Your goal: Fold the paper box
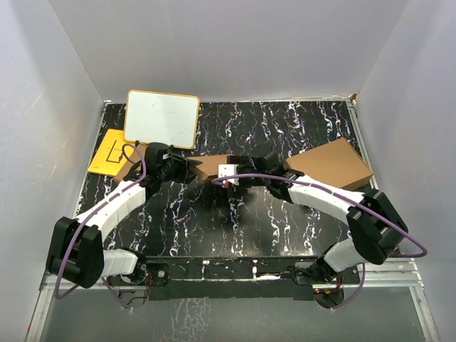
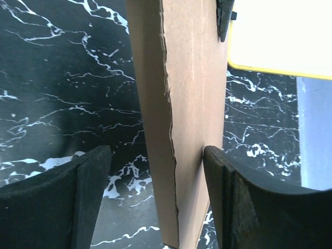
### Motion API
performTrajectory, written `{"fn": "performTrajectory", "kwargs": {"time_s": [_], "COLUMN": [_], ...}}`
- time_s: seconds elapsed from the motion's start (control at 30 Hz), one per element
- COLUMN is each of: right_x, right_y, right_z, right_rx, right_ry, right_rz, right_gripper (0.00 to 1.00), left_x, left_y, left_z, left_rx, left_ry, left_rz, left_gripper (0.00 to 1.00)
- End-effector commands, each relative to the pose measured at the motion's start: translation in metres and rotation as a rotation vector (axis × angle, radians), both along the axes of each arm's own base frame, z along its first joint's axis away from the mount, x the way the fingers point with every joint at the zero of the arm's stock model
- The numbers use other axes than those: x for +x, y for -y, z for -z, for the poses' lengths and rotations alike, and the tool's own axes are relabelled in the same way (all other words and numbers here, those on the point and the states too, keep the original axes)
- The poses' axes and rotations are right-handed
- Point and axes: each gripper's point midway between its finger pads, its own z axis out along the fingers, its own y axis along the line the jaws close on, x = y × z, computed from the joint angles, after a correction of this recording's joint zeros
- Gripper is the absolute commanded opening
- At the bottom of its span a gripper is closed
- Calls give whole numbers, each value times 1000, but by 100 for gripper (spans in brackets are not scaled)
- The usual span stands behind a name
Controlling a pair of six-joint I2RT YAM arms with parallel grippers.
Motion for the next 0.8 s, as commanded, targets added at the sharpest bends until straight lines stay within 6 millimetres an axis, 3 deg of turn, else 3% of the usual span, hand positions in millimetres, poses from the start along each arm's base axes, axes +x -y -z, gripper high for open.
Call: {"fn": "performTrajectory", "kwargs": {"time_s": [0.0, 0.27, 0.4, 0.57, 0.77], "right_x": [24, 28, 29, 30, 30], "right_y": [-8, -7, -6, -6, -6], "right_z": [-24, -25, -27, -33, -43], "right_rx": [40, 41, 48, 68, 130], "right_ry": [174, 207, 207, 180, 83], "right_rz": [74, 101, 118, 140, 155], "right_gripper": [71, 48, 41, 34, 32], "left_x": [4, 2, 1, 0, -3], "left_y": [5, 5, 6, 4, -6], "left_z": [-20, -20, -20, -26, -43], "left_rx": [-58, -78, -94, -102, -70], "left_ry": [26, 27, 27, 38, 103], "left_rz": [-2, -8, -15, -22, -43], "left_gripper": [27, 30, 38, 63, 84]}}
